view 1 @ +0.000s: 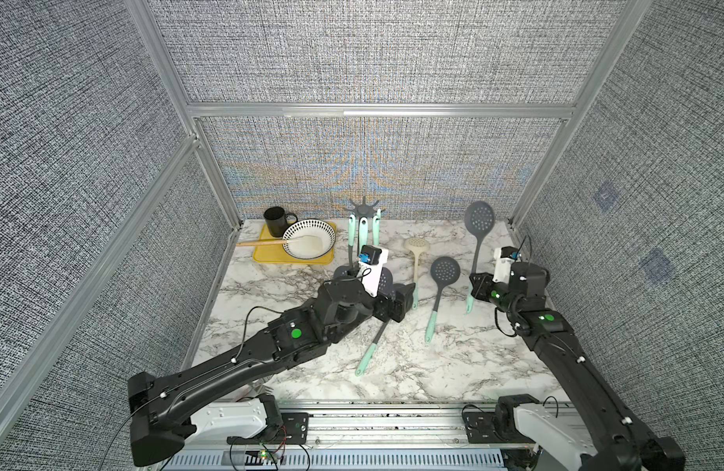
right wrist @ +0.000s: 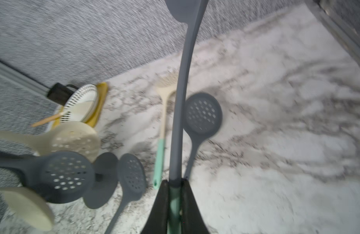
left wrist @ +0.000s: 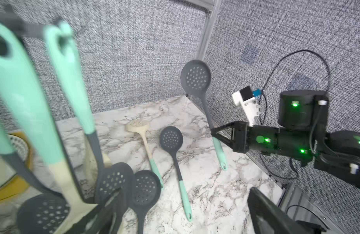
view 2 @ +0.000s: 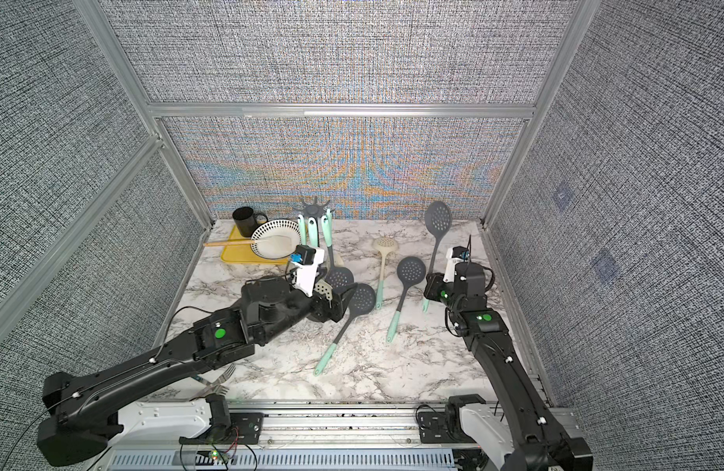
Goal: Hang the skimmer on the kitchen utensil rack
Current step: Pick up the skimmer from the center of the board.
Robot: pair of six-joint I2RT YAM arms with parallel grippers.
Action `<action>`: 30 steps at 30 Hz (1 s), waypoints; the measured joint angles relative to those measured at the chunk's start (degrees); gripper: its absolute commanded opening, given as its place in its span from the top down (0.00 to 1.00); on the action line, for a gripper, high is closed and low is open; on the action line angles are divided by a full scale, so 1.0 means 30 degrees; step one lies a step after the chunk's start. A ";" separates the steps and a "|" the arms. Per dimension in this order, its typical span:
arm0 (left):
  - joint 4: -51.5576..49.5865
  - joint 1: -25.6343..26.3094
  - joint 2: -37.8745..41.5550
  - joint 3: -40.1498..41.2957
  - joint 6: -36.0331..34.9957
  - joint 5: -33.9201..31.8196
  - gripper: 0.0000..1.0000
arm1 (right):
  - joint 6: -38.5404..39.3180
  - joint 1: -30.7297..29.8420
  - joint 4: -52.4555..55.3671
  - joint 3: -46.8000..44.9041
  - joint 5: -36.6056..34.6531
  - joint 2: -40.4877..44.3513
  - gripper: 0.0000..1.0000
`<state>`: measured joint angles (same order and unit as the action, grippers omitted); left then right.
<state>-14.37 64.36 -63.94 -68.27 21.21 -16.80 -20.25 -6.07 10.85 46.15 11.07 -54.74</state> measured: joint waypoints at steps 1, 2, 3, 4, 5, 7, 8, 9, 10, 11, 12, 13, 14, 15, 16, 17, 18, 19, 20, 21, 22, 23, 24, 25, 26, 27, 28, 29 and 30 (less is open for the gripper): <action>-0.0729 -0.0036 0.0197 -0.0444 -0.0087 -0.0015 0.04 | 0.0357 -0.0080 -0.0335 0.0415 0.0335 0.0138 1.00; -0.1457 -0.0211 0.0474 -0.0860 -0.0168 0.0015 0.04 | 0.0787 -0.0226 -0.0889 0.0867 0.0678 0.0291 1.00; -0.2164 -0.0517 0.0750 -0.1209 -0.0306 0.0131 0.04 | 0.1188 -0.0364 -0.1370 0.1195 0.0918 0.0401 1.00; -0.2703 -0.0896 0.1013 -0.1501 -0.0357 0.0160 0.04 | 0.1515 -0.0510 -0.1705 0.1435 0.0947 0.0437 1.00; -0.3308 -0.1406 0.1297 -0.1843 -0.0342 0.0168 0.04 | 0.1923 -0.0729 -0.2033 0.1727 0.0940 0.0452 1.00; -0.4240 -0.1945 0.1668 -0.2506 -0.0350 0.0335 0.04 | 0.2535 -0.1042 -0.2601 0.1974 0.1049 0.0517 1.00; -0.4670 -0.2069 0.1821 -0.2900 -0.0364 0.0495 0.04 | 0.2856 -0.1144 -0.3038 0.2011 0.1268 0.0597 1.00; -0.5071 -0.2157 0.1902 -0.3293 -0.0423 0.0670 0.04 | 0.3155 -0.1224 -0.3468 0.2025 0.1588 0.0648 1.00; -0.5501 -0.2222 0.1916 -0.3767 -0.0525 0.0801 0.05 | 0.3490 -0.1253 -0.3883 0.2106 0.1989 0.0648 1.00; -0.5850 -0.2273 0.1880 -0.4255 -0.0656 0.0794 0.05 | 0.3905 -0.1370 -0.4299 0.2237 0.2390 0.0634 1.00; -0.6280 -0.2331 0.1807 -0.4794 -0.0882 0.0816 0.05 | 0.4495 -0.1523 -0.4619 0.2455 0.2769 0.0612 1.00; -0.6710 -0.2375 0.1705 -0.5333 -0.1100 0.0976 0.05 | 0.5049 -0.1698 -0.4787 0.2681 0.3082 0.0583 1.00; -0.7286 -0.2375 0.1559 -0.6069 -0.1472 0.1086 0.05 | 0.5901 -0.2025 -0.4969 0.3009 0.3504 0.0539 1.00; -0.7854 -0.2368 0.1443 -0.6812 -0.1800 0.1122 0.05 | 0.6885 -0.2470 -0.4969 0.3402 0.3759 0.0488 1.00; -0.8546 -0.2368 0.1326 -0.7657 -0.2157 0.1013 0.05 | 0.7635 -0.2834 -0.4940 0.3701 0.3912 0.0444 1.00; -0.9136 -0.2339 0.1253 -0.8502 -0.2543 0.0780 0.05 | 0.8728 -0.3344 -0.4874 0.4044 0.3949 0.0408 1.00; -0.9850 -0.2346 0.1239 -0.9486 -0.2929 0.0393 0.05 | 0.9683 -0.3767 -0.4787 0.4211 0.3956 0.0437 1.00; -1.0491 -0.2361 0.1224 -1.0360 -0.3235 -0.0015 0.05 | 1.0557 -0.4197 -0.4685 0.4233 0.3949 0.0525 1.00; -1.1191 -0.2361 0.1202 -1.1358 -0.3599 -0.0532 0.05 | 1.1723 -0.4736 -0.4488 0.4182 0.3942 0.0656 1.00; -1.2138 -0.2361 0.1093 -1.2604 -0.3949 -0.1122 0.05 | 1.2961 -0.5275 -0.4226 0.4073 0.3803 0.0794 1.00; -1.2990 -0.2361 0.0896 -1.3814 -0.4197 -0.1661 0.05 | 1.3996 -0.5719 -0.3876 0.4044 0.3555 0.0882 1.00; -1.4054 -0.2361 0.0568 -1.5329 -0.4510 -0.2361 0.05 | 1.5242 -0.6193 -0.3359 0.4080 0.3242 0.0940 1.00; -1.5001 -0.2361 0.0299 -1.6691 -0.4699 -0.2936 0.05 | 1.6378 -0.6594 -0.2827 0.4204 0.2994 0.0947 1.00; -1.5948 -0.2361 0.0015 -1.7952 -0.4896 -0.3468 0.06 | 1.7347 -0.6892 -0.2331 0.4379 0.2725 0.0925 1.00; -1.7005 -0.2361 -0.0328 -1.9220 -0.5078 -0.3978 0.06 | 1.8331 -0.7300 -0.1814 0.4605 0.2273 0.0889 1.00; -1.8054 -0.2361 -0.0656 -2.0276 -0.5144 -0.4350 0.07 | 1.9190 -0.7803 -0.1421 0.4758 0.1566 0.0882 1.00; -1.9008 -0.2361 -0.1013 -2.1158 -0.5246 -0.4503 0.08 | 1.9955 -0.8327 -0.1202 0.4801 0.0969 0.0882 1.00; -2.0138 -0.2361 -0.1523 -2.2178 -0.5326 -0.4772 0.08 | 2.0961 -0.9122 -0.0896 0.4794 0.0277 0.0867 1.00; -2.1048 -0.2361 -0.2004 -2.2913 -0.5435 -0.4911 0.09 | 2.1988 -0.9945 -0.0656 0.4692 -0.0444 0.0838 1.00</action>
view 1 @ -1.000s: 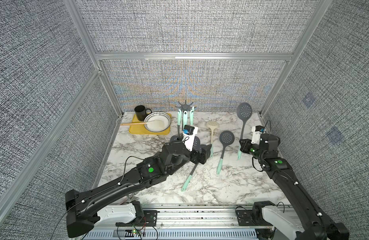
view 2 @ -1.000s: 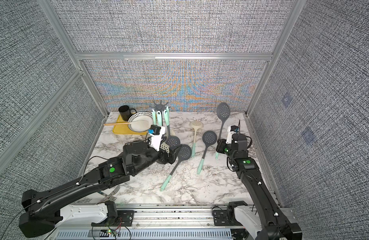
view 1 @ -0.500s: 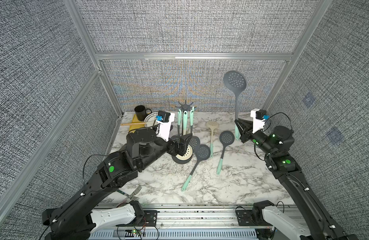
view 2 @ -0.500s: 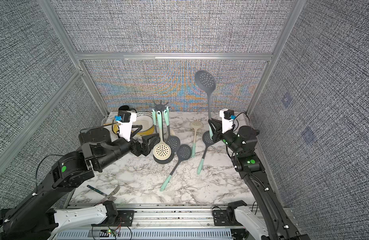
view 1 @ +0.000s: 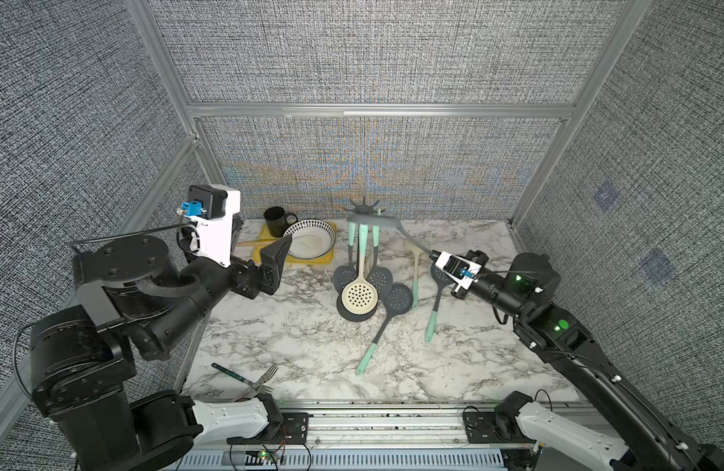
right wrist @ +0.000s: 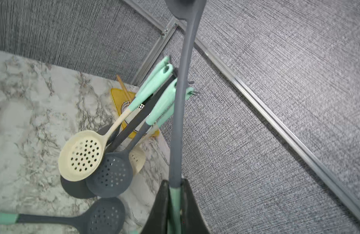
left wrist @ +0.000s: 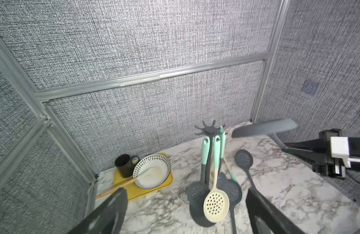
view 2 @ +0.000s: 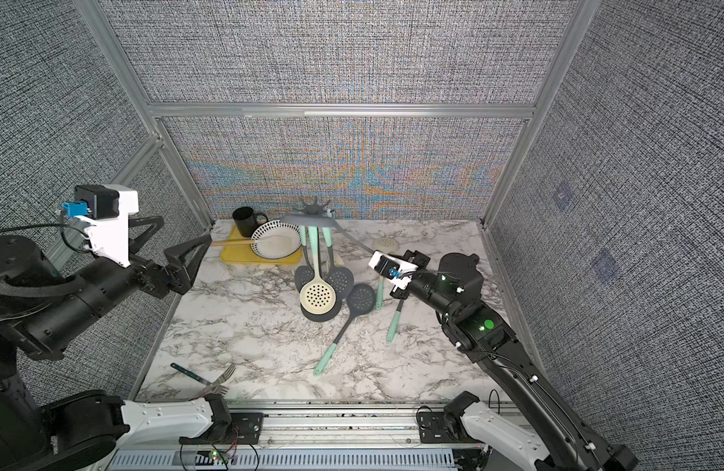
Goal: Hang the skimmer on the kitchen utensil rack
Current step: Pick up the skimmer from the center of the board.
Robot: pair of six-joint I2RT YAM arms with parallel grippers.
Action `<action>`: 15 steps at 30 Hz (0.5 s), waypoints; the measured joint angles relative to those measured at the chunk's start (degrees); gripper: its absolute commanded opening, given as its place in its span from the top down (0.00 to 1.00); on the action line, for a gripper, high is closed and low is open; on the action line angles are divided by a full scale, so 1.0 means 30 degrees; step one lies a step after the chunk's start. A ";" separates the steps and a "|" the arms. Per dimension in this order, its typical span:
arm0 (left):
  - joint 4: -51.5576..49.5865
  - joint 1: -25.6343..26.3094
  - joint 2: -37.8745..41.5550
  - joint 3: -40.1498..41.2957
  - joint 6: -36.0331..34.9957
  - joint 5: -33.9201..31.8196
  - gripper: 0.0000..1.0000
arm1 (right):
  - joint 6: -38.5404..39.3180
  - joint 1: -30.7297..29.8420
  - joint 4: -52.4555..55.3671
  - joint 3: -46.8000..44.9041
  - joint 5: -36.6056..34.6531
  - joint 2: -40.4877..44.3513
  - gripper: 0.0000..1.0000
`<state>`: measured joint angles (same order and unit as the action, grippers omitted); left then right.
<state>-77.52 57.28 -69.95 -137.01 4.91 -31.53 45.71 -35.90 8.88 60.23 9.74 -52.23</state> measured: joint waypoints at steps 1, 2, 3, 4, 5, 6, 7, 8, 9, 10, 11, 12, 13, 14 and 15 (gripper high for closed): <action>-0.0554 0.0000 -0.0277 -0.0211 0.0007 -0.0036 0.09 | 0.0699 -0.0641 0.0189 -0.0117 -0.0721 -0.0044 1.00; -0.1246 0.0000 -0.0488 -0.0117 0.0015 0.0044 0.08 | 0.1464 -0.1282 0.0393 -0.0240 -0.1581 -0.0153 1.00; -0.1800 0.0000 -0.0641 0.0044 0.0029 0.0124 0.08 | 0.2135 -0.1843 0.0583 -0.0342 -0.2506 -0.0328 1.00; -0.2426 0.0000 -0.0845 0.0146 0.0117 0.0379 0.08 | 0.2732 -0.2390 0.0750 -0.0437 -0.3410 -0.0539 1.00; -0.2871 0.0000 -0.1064 0.0240 0.0277 0.0663 0.08 | 0.3315 -0.2994 0.1005 -0.0517 -0.4546 -0.0765 1.00; -0.3104 0.0000 -0.1209 0.0364 0.0437 0.0838 0.08 | 0.3803 -0.3483 0.1158 -0.0612 -0.5238 -0.0889 1.00; -0.3300 0.0000 -0.1290 0.0597 0.0510 0.1151 0.08 | 0.4364 -0.4080 0.1297 -0.0758 -0.5865 -0.0947 1.00; -0.3351 0.0007 -0.1253 0.0969 0.0576 0.1494 0.08 | 0.4925 -0.4677 0.1413 -0.0954 -0.6273 -0.0947 1.00; -0.3286 0.0000 -0.1115 0.1341 0.0656 0.1734 0.08 | 0.5384 -0.5187 0.1392 -0.1137 -0.6710 -0.0918 1.00; -0.3249 0.0000 -0.0933 0.1749 0.0750 0.2113 0.08 | 0.5807 -0.5741 0.1377 -0.1341 -0.7249 -0.0911 1.00; -0.3198 0.0000 -0.0809 0.2127 0.0750 0.2543 0.08 | 0.6288 -0.6317 0.1377 -0.1515 -0.7759 -0.0925 1.00; -0.3191 0.0007 -0.0780 0.2382 0.0801 0.2907 0.08 | 0.6834 -0.6841 0.1377 -0.1647 -0.8255 -0.1005 1.00; -0.3198 0.0007 -0.0809 0.2637 0.0816 0.3366 0.08 | 0.7257 -0.7373 0.1370 -0.1719 -0.8699 -0.1115 1.00; -0.3140 0.0007 -0.0918 0.2943 0.0823 0.3818 0.08 | 0.7650 -0.7832 0.1362 -0.1741 -0.9092 -0.1246 1.00; -0.3096 0.0007 -0.1078 0.3373 0.0867 0.4320 0.08 | 0.8109 -0.8262 0.1304 -0.1741 -0.9464 -0.1362 1.00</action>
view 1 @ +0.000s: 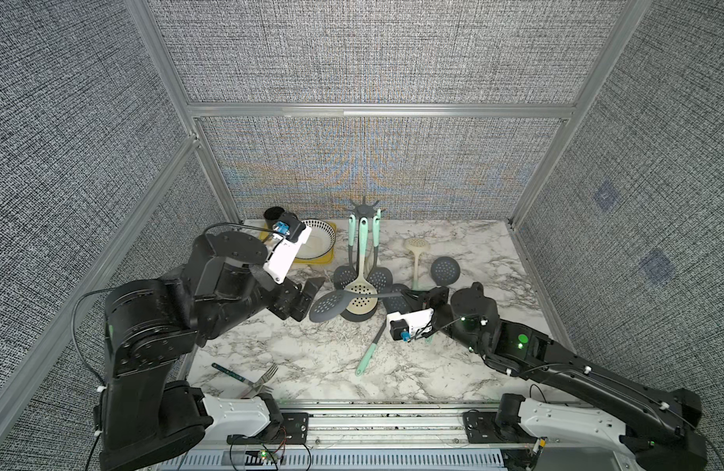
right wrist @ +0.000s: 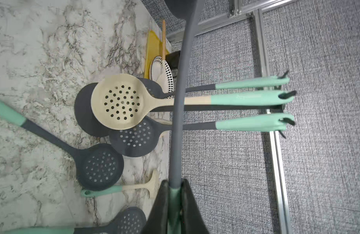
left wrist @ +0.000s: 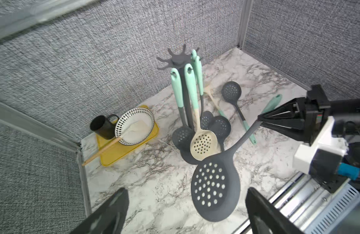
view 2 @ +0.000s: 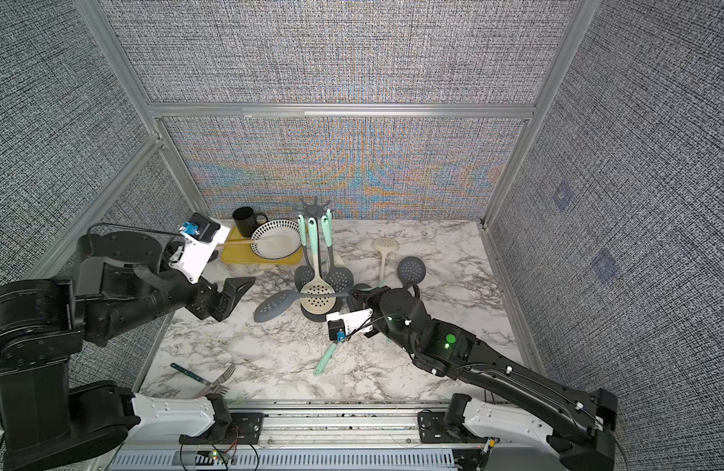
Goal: Hang the skimmer on the kitchen utensil rack
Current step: Pick up the skimmer from the center of the board.
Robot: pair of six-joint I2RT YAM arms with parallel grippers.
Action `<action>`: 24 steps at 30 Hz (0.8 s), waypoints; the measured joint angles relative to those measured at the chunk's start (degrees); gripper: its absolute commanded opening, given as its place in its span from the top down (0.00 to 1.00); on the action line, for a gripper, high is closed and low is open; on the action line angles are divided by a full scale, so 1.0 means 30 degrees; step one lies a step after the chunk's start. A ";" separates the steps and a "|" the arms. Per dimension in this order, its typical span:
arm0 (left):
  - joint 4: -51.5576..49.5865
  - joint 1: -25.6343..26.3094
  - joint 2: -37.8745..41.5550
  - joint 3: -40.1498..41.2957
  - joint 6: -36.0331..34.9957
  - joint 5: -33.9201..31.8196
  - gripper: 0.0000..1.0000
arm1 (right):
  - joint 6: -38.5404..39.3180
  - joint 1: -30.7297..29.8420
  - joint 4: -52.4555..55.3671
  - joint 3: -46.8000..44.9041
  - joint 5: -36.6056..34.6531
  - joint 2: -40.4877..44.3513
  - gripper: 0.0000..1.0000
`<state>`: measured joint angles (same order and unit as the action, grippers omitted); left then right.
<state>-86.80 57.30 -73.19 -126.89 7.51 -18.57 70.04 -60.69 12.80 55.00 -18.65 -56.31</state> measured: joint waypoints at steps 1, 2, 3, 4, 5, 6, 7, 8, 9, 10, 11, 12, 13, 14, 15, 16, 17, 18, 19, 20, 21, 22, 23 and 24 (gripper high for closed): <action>0.0000 0.0000 -0.0211 0.0488 0.0007 0.0554 0.08 | 0.0401 -0.0415 -0.0160 0.0000 -0.0393 -0.0117 1.00; 0.0073 0.0000 -0.0379 0.1056 0.0015 0.1086 0.08 | 0.0794 -0.0831 -0.0415 0.0000 -0.0845 -0.0255 1.00; 0.0197 0.0000 -0.0525 0.1617 0.0022 0.1530 0.08 | 0.1122 -0.1195 -0.0641 -0.0007 -0.1224 -0.0386 1.00; 0.0277 0.0000 -0.0634 0.2280 0.0080 0.2084 0.08 | 0.1596 -0.1647 -0.0925 -0.0044 -0.1719 -0.0532 1.00; 0.0372 0.0000 -0.0627 0.2820 0.0160 0.2463 0.08 | 0.2106 -0.2113 -0.1217 -0.0138 -0.2324 -0.0648 1.00; 0.0488 0.0000 -0.0539 0.3315 0.0219 0.2790 0.09 | 0.2528 -0.2514 -0.1443 -0.0262 -0.2776 -0.0721 1.00; 0.0568 0.0000 -0.0423 0.3825 0.0306 0.3060 0.09 | 0.2929 -0.2834 -0.1574 -0.0306 -0.3118 -0.0765 1.00; 0.0692 0.0000 -0.0342 0.4357 0.0459 0.3402 0.09 | 0.3279 -0.3067 -0.1705 -0.0342 -0.3300 -0.0794 1.00; 0.0896 0.0000 -0.0313 0.4779 0.0510 0.3643 0.09 | 0.3453 -0.3147 -0.1865 -0.0350 -0.3395 -0.0787 1.00; 0.1107 0.0000 -0.0284 0.5238 0.0517 0.3869 0.10 | 0.3636 -0.3155 -0.2113 -0.0350 -0.3570 -0.0787 1.00; 0.1355 0.0000 -0.0262 0.5756 0.0517 0.4095 0.10 | 0.3672 -0.3155 -0.2324 -0.0350 -0.3687 -0.0787 1.00; 0.1596 0.0000 -0.0240 0.6164 0.0525 0.4342 0.10 | 0.3789 -0.3162 -0.2470 -0.0350 -0.3774 -0.0787 1.00; 0.1880 0.0000 -0.0226 0.6630 0.0517 0.4561 0.10 | 0.3891 -0.3169 -0.2550 -0.0350 -0.3840 -0.0794 1.00; 0.2091 -0.0007 -0.0255 0.6972 0.0510 0.4830 0.10 | 0.4007 -0.3198 -0.2594 -0.0357 -0.3854 -0.0801 1.00; 0.2295 -0.0007 -0.0321 0.7227 0.0510 0.4983 0.10 | 0.4087 -0.3191 -0.2623 -0.0357 -0.3854 -0.0816 1.00; 0.2543 -0.0007 -0.0430 0.7461 0.0488 0.5231 0.10 | 0.4109 -0.3191 -0.2637 -0.0357 -0.3840 -0.0816 1.00; 0.2790 -0.0007 -0.0583 0.7665 0.0415 0.5355 0.10 | 0.4116 -0.3177 -0.2637 -0.0357 -0.3818 -0.0809 1.00; 0.2987 -0.0015 -0.0714 0.7825 0.0328 0.5391 0.11 | 0.4116 -0.3147 -0.2637 -0.0357 -0.3789 -0.0794 1.00; 0.3198 -0.0066 -0.0889 0.7978 0.0153 0.5435 0.12 | 0.4116 -0.3111 -0.2630 -0.0357 -0.3738 -0.0787 1.00; 0.3417 -0.0211 -0.1035 0.8058 0.0058 0.5617 0.14 | 0.4116 -0.3038 -0.2630 -0.0357 -0.3672 -0.0765 1.00; 0.3585 -0.0386 -0.1151 0.8102 -0.0022 0.5748 0.14 | 0.4116 -0.2973 -0.2630 -0.0357 -0.3599 -0.0750 1.00; 0.3774 -0.0656 -0.1290 0.8167 -0.0153 0.5763 0.15 | 0.4109 -0.2878 -0.2637 -0.0357 -0.3570 -0.0729 1.00; 0.3949 -0.0918 -0.1399 0.8247 -0.0255 0.5887 0.15 | 0.4102 -0.2761 -0.2637 -0.0379 -0.3519 -0.0714 1.00; 0.4153 -0.1180 -0.1523 0.8349 -0.0379 0.6135 0.16 | 0.4095 -0.2688 -0.2659 -0.0415 -0.3504 -0.0707 1.00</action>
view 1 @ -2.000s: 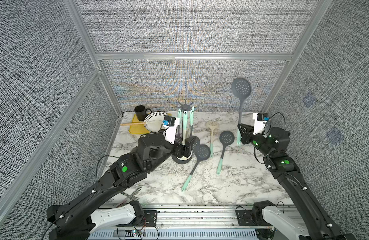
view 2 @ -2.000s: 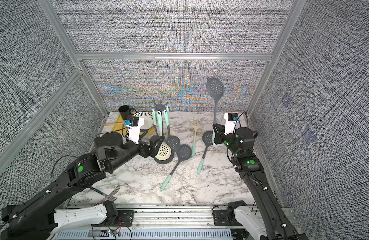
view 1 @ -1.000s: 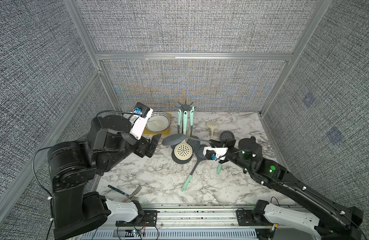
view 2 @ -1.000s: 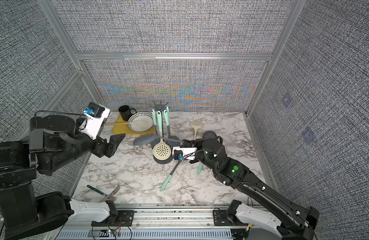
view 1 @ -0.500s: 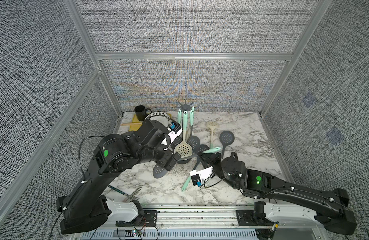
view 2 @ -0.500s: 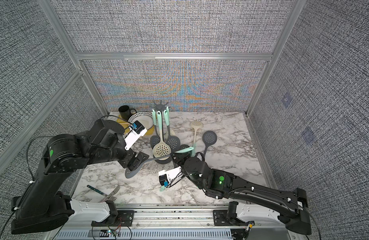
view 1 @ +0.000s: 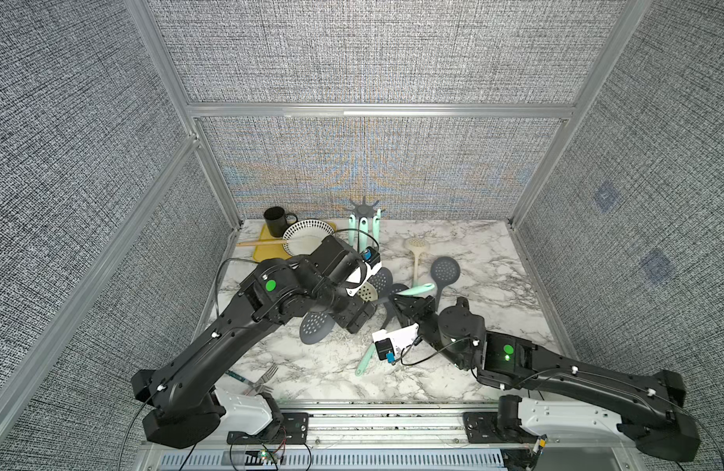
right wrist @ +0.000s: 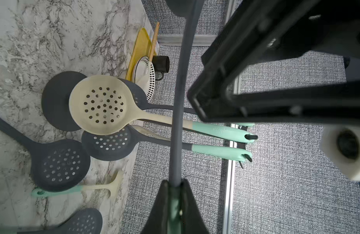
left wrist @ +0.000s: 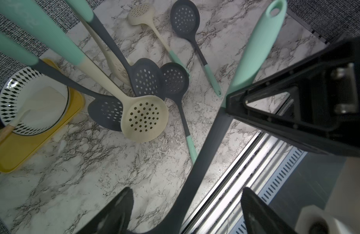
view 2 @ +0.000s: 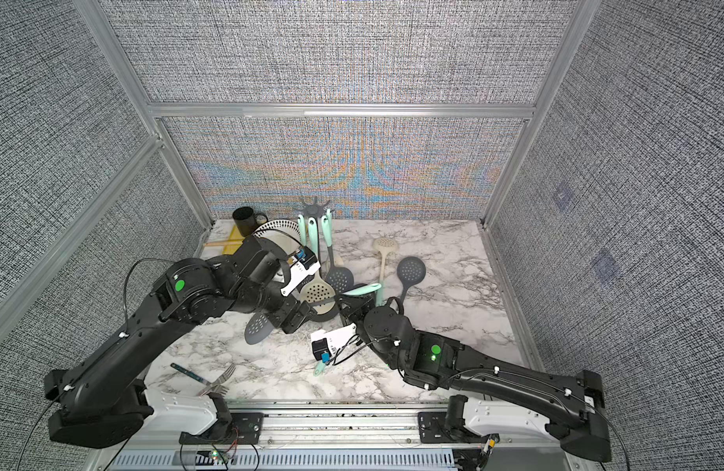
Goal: Hang the skimmer on the kitchen utensil rack
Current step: Pick up the skimmer from the center of the board.
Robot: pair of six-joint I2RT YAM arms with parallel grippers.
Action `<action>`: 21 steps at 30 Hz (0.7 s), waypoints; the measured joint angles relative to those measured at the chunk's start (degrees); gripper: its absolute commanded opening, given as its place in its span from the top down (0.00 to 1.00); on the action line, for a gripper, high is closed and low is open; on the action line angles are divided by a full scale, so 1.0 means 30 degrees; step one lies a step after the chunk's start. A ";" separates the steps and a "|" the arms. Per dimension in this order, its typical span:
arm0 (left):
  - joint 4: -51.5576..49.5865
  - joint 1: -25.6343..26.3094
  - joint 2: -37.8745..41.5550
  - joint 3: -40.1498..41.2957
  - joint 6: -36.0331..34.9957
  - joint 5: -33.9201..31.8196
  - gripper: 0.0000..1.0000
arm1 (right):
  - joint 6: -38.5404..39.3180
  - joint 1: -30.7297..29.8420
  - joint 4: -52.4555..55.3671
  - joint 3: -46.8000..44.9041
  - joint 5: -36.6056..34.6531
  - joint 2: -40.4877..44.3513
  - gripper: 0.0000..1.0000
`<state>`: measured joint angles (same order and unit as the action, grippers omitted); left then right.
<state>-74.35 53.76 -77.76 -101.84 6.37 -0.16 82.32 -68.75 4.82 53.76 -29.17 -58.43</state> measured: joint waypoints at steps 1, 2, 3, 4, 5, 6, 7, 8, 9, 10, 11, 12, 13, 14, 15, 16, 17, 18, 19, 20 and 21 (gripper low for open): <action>0.0204 -0.0211 -0.0109 0.0102 -0.0066 0.0226 0.17 | -0.0029 0.0109 0.0000 -0.0058 0.0175 0.0022 1.00; 0.0350 -0.0401 -0.0233 0.0189 -0.0160 0.0546 0.17 | -0.0044 0.0233 0.0007 -0.0102 0.0393 0.0022 1.00; 0.0415 -0.0510 -0.0350 0.0262 -0.0299 0.0874 0.17 | -0.0066 0.0335 -0.0015 -0.0160 0.0466 0.0022 1.00; 0.0488 -0.0612 -0.0459 0.0342 -0.0495 0.1253 0.18 | -0.0066 0.0444 -0.0015 -0.0197 0.0466 0.0022 1.00; 0.0576 -0.0656 -0.0554 0.0444 -0.0634 0.1610 0.19 | -0.0066 0.0539 -0.0007 -0.0204 0.0525 0.0015 1.00; 0.0656 -0.0714 -0.0641 0.0539 -0.0765 0.1909 0.21 | -0.0066 0.0590 -0.0015 -0.0204 0.0692 0.0015 1.00; 0.0801 -0.0765 -0.0721 0.0648 -0.0998 0.2215 0.23 | -0.0073 0.0692 -0.0029 -0.0204 0.0882 0.0007 1.00; 0.0918 -0.0831 -0.0794 0.0750 -0.1064 0.2499 0.24 | -0.0073 0.0758 -0.0066 -0.0204 0.0874 -0.0015 1.00; 0.1013 -0.0889 -0.0838 0.0838 -0.1151 0.2674 0.25 | -0.0080 0.0823 -0.0087 -0.0204 0.0889 -0.0058 1.00; 0.1093 -0.0976 -0.0874 0.0962 -0.1282 0.2943 0.27 | -0.0080 0.0911 -0.0102 -0.0204 0.0918 -0.0102 1.00; 0.1166 -0.0991 -0.0896 0.1064 -0.1399 0.3169 0.30 | -0.0087 0.0976 -0.0102 -0.0204 0.1005 -0.0146 1.00; 0.1268 -0.1027 -0.0911 0.1188 -0.1508 0.3395 0.33 | -0.0117 0.1056 -0.0109 -0.0211 0.1115 -0.0189 1.00; 0.1355 -0.1078 -0.0925 0.1297 -0.1610 0.3599 0.37 | -0.0160 0.1107 -0.0117 -0.0233 0.1188 -0.0204 1.00; 0.1399 -0.1078 -0.0940 0.1399 -0.1654 0.3679 0.39 | -0.0204 0.1166 -0.0109 -0.0233 0.1202 -0.0204 1.00; 0.1464 -0.1100 -0.0954 0.1523 -0.1778 0.3781 0.44 | -0.0270 0.1173 -0.0124 -0.0233 0.1202 -0.0204 1.00; 0.1581 -0.1144 -0.0969 0.1661 -0.1953 0.3912 0.50 | -0.0277 0.1173 -0.0117 -0.0233 0.1253 -0.0204 1.00; 0.1676 -0.1195 -0.0984 0.1778 -0.1982 0.4000 0.55 | -0.0299 0.1173 -0.0117 -0.0233 0.1333 -0.0226 1.00; 0.1756 -0.1202 -0.1020 0.1887 -0.2084 0.4095 0.63 | -0.0364 0.1173 -0.0117 -0.0226 0.1399 -0.0277 1.00; 0.1763 -0.1217 -0.1078 0.1953 -0.2229 0.4131 0.71 | -0.0401 0.1173 -0.0102 -0.0204 0.1413 -0.0342 1.00; 0.1763 -0.1217 -0.1129 0.1989 -0.2353 0.4189 0.78 | -0.0415 0.1173 -0.0095 -0.0197 0.1435 -0.0379 1.00; 0.1763 -0.1217 -0.1173 0.2004 -0.2528 0.4269 0.87 | -0.0437 0.1180 -0.0058 -0.0197 0.1457 -0.0415 1.00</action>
<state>-69.06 50.11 -81.28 -95.83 -1.21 12.64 81.01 -65.21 4.64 53.17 -24.80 -59.68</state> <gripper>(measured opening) 0.266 0.130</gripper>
